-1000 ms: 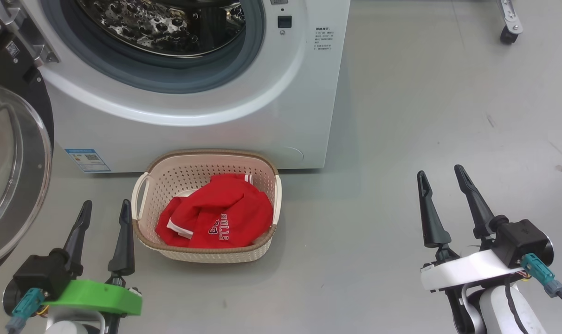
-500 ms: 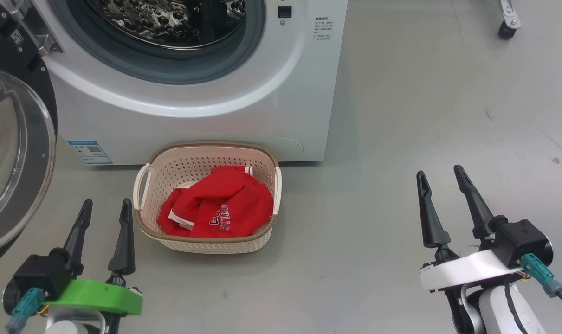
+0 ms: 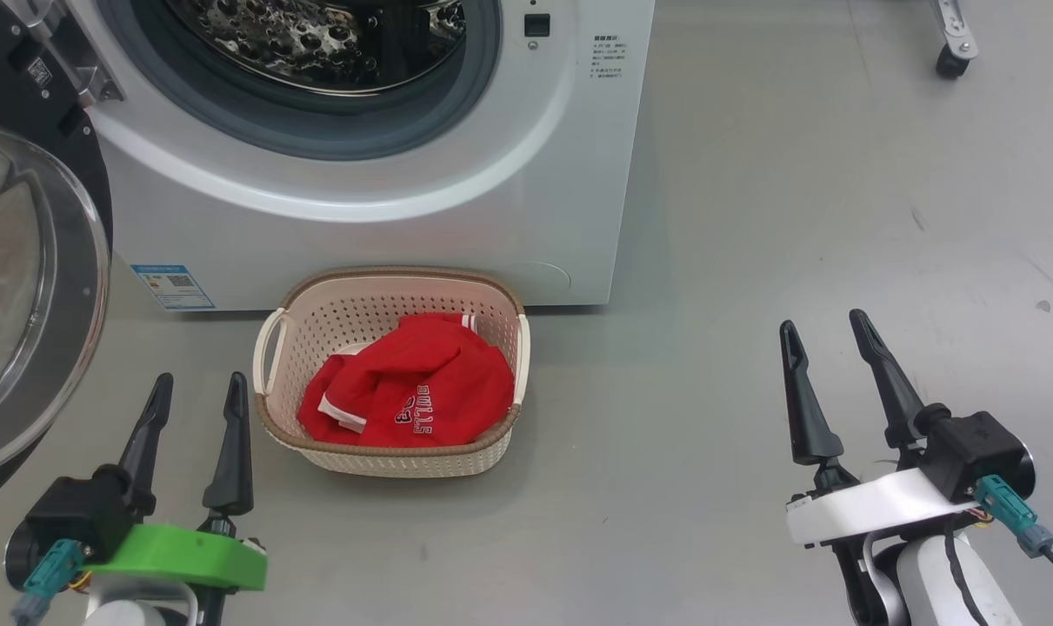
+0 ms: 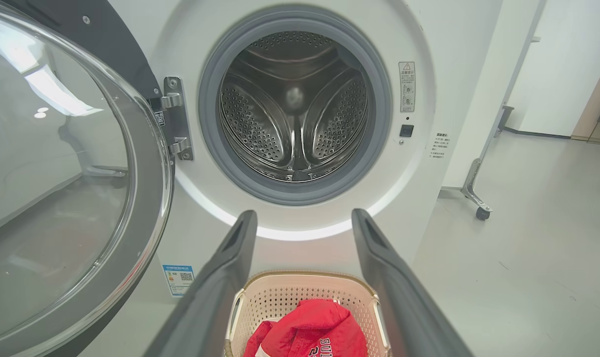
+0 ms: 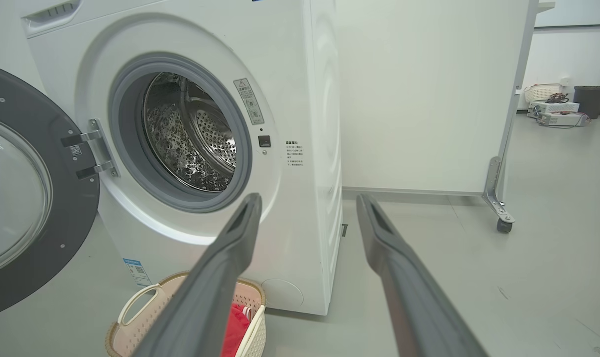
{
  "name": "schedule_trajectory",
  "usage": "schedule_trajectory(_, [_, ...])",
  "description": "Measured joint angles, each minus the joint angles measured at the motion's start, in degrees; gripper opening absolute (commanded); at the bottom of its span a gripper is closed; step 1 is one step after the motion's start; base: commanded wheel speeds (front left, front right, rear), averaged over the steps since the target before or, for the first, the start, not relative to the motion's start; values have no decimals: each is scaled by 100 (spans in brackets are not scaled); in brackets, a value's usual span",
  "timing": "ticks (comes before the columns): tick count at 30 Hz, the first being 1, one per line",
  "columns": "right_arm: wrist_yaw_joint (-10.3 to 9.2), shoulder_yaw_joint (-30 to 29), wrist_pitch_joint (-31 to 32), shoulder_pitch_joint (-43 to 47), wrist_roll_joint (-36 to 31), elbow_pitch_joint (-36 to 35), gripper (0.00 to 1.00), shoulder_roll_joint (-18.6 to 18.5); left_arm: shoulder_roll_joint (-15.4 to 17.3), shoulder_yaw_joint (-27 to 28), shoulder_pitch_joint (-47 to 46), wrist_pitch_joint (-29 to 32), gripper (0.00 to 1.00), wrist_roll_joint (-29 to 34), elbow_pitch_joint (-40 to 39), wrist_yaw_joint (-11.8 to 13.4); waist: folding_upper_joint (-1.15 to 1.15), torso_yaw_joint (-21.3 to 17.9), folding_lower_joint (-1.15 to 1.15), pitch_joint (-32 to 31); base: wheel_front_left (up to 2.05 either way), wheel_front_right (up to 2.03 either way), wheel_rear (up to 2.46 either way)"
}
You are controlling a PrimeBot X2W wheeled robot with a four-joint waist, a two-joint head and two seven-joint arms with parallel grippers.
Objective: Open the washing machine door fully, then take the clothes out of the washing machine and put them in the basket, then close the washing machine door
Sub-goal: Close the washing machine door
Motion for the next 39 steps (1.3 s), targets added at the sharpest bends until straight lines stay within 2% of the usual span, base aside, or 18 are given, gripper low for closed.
schedule_trajectory(22, [-9,18,0,3,-1,-2,100,1,-11,30,19,0,100,1,-1,0,0,96,0,9,0,0,0])
schedule_trajectory(30, [-9,-3,0,15,-20,-5,100,0,-49,-41,19,0,100,1,11,0,0,319,0,68,0,0,0])
schedule_trajectory(39, [-8,-33,0,31,-55,-5,100,-5,-157,-37,15,0,100,1,62,0,0,765,0,121,0,0,0])
